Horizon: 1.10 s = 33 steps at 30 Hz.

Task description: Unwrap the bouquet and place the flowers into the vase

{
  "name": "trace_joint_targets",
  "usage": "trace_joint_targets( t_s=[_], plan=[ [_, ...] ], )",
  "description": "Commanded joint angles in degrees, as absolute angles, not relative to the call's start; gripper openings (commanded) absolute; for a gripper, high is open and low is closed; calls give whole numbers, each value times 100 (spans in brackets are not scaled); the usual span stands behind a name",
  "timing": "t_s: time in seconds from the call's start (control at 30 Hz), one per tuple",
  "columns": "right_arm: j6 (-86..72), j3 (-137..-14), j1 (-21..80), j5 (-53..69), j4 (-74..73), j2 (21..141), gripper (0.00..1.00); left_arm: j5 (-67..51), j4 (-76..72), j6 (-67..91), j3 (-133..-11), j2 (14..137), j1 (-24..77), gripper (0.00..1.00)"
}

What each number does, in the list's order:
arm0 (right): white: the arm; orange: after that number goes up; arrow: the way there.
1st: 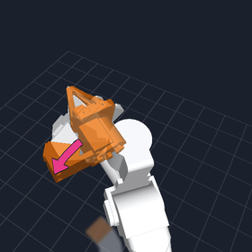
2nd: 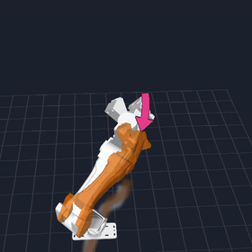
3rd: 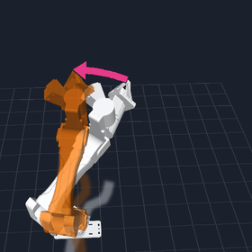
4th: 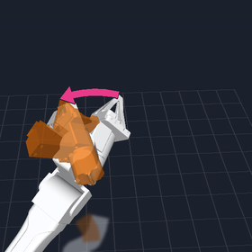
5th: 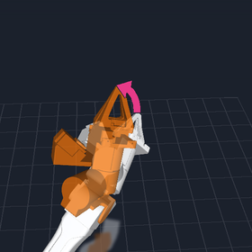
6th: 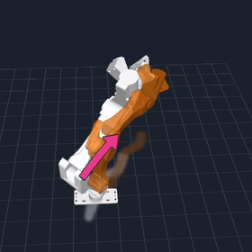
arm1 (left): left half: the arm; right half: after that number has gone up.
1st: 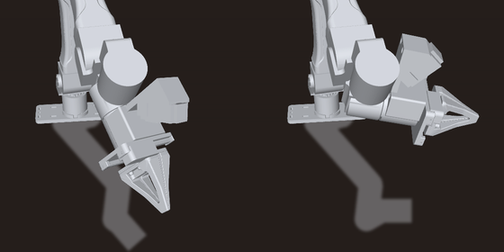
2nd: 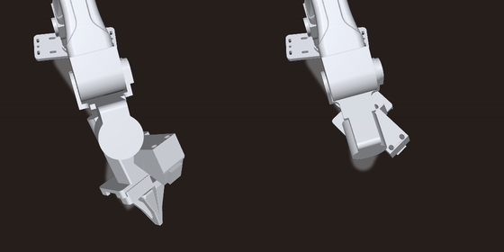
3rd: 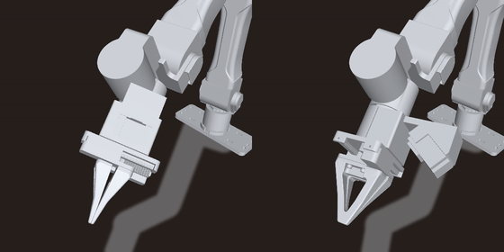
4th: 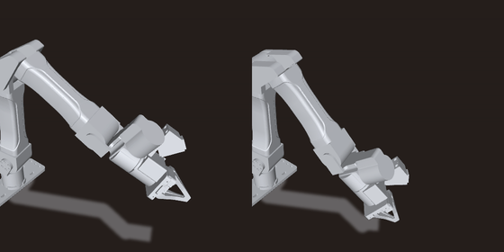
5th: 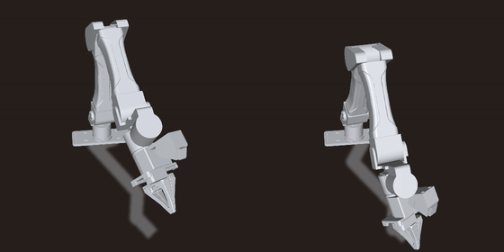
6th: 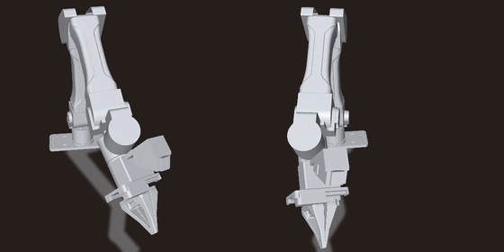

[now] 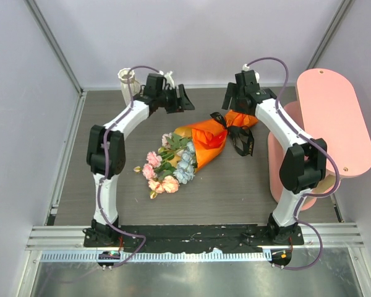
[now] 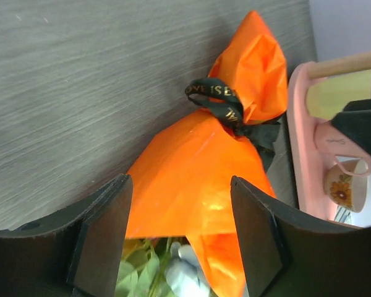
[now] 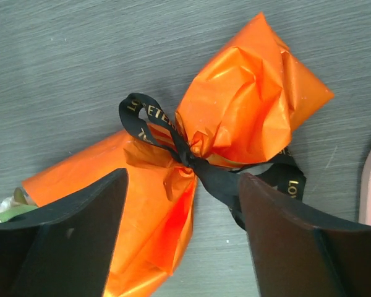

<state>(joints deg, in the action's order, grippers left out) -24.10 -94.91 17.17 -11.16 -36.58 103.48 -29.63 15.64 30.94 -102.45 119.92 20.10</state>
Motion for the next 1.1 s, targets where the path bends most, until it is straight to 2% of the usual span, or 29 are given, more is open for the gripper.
trace_joint_targets(
  t_s=[0.0,0.1,0.2,0.4,0.6,0.73,0.87,1.07],
  plan=[
    [-2286,-9615,1705,-1265,-3287,10485,70,-2919,1159,2981,-10723,12277,2487,68],
    [-2162,-9624,1705,-1555,-3515,10600,55,-2733,1266,2795,-10688,12392,2680,68],
    [-2145,-9336,1696,-1880,-3533,10494,45,-2638,1353,2707,-10539,12428,2795,67],
    [-1785,-8799,1626,-2794,-3612,10415,45,-2426,1591,2452,-10213,12322,2821,65],
    [-1038,-8693,1600,-3646,-3613,10669,45,-2443,2267,2215,-10994,12419,2953,69],
    [-695,-8526,1512,-3552,-3420,10749,39,-2627,2259,2407,-11285,12472,3041,68],
    [-379,-8105,1512,-3332,-2928,10626,35,-2953,2092,2601,-11285,12603,3138,59],
    [-26,-7796,1512,-2962,-2427,10608,34,-2997,1960,2672,-11022,12656,3190,59]
  ],
)
